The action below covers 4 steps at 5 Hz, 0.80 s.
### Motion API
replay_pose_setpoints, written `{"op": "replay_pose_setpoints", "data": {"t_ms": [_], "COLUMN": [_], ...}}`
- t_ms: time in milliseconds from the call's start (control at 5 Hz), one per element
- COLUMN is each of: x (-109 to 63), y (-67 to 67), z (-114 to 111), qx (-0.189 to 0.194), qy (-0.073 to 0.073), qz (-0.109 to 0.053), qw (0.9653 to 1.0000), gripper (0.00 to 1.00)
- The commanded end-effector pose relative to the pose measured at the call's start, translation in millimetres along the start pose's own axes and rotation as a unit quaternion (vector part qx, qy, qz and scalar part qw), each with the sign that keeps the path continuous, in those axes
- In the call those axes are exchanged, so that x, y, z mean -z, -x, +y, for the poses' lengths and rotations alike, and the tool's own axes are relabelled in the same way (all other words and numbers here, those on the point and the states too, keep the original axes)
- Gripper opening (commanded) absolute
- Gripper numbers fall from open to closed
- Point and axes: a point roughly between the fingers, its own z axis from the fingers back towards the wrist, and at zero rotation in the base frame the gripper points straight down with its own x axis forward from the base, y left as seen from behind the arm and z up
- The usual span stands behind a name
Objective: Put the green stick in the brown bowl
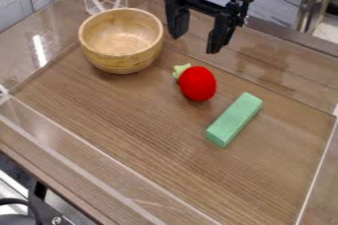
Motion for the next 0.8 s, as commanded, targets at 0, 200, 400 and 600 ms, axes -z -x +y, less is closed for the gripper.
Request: {"op": "replay_pose_setpoints", "data": {"t_ms": [0, 200, 400, 600], "x": [10.8, 16.6, 15.4, 11.4], "y": [1.3, 12.1, 22.1, 29.7], "z": [-2, -13, -26, -35], "qx": [-0.007, 0.025, 0.058, 0.089], "qy": [0.005, 0.007, 0.012, 0.016], "qz": [0.006, 0.005, -0.005, -0.011], "qw": [0.9999, 0.9996, 0.9982, 0.9958], "gripper": [1.00, 1.00, 1.00, 1.00]}}
